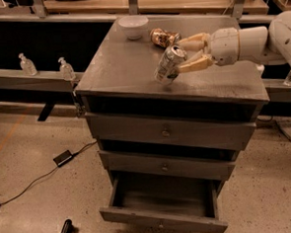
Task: Pick 7up can from bottom drawer and place on counter
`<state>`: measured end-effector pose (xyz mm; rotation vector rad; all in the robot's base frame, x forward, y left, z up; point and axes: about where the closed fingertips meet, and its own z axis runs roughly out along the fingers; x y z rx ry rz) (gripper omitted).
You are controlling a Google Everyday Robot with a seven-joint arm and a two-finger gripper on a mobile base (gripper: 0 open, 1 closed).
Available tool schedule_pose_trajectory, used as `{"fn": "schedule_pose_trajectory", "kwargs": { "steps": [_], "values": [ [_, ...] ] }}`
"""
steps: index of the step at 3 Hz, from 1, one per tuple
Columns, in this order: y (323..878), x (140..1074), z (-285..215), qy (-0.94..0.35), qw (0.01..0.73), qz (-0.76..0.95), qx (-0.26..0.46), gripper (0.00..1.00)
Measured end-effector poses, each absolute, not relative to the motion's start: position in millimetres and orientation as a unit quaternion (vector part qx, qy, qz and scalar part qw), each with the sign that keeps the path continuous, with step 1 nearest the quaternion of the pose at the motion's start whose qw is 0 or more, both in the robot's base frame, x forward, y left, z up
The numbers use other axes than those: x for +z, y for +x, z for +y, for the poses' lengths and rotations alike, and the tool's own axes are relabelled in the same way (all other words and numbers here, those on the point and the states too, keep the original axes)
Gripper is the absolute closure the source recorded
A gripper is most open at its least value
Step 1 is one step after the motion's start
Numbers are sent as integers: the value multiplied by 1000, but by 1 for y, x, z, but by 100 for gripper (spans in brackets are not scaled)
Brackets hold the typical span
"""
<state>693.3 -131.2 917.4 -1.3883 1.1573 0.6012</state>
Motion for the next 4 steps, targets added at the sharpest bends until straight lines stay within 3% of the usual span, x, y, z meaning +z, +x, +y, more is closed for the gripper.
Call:
{"fn": "schedule_pose_trajectory", "kwargs": {
  "steps": [1, 2, 3, 4],
  "values": [
    [706, 914, -141, -592, 556, 535, 233, 100],
    [718, 902, -151, -582, 527, 575, 228, 79],
    [718, 901, -146, -584, 528, 571, 231, 48],
    [719, 900, -143, -585, 527, 571, 233, 25]
  ]
}}
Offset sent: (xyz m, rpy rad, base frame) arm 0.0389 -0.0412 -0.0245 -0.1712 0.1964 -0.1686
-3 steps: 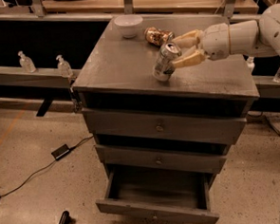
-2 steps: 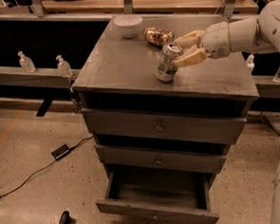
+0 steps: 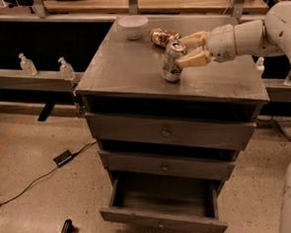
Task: Pick 7up can from bottom drawer and place on counter
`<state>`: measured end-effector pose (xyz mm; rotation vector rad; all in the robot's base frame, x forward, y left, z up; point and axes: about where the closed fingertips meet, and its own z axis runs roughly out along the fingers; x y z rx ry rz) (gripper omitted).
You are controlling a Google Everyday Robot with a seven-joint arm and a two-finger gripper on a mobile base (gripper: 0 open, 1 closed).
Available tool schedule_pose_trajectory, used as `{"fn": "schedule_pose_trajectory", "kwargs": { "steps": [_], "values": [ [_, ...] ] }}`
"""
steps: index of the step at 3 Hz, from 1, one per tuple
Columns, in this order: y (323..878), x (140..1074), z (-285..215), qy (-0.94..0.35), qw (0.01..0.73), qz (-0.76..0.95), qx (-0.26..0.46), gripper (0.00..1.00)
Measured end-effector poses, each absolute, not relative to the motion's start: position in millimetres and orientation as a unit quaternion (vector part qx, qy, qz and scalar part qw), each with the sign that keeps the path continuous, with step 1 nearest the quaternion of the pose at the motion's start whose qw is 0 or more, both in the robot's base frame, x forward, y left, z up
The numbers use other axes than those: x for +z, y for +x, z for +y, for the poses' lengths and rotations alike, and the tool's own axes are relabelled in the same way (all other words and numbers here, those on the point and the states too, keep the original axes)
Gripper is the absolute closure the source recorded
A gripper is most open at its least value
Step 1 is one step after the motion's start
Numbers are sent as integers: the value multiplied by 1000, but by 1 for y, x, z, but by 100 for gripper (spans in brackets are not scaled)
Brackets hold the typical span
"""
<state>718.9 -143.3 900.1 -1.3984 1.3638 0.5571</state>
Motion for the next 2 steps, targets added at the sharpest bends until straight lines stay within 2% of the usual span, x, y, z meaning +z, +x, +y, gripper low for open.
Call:
{"fn": "schedule_pose_trajectory", "kwargs": {
  "steps": [1, 2],
  "values": [
    [720, 898, -138, -586, 526, 569, 236, 0],
    [720, 898, -138, -586, 526, 569, 236, 0]
  ]
}}
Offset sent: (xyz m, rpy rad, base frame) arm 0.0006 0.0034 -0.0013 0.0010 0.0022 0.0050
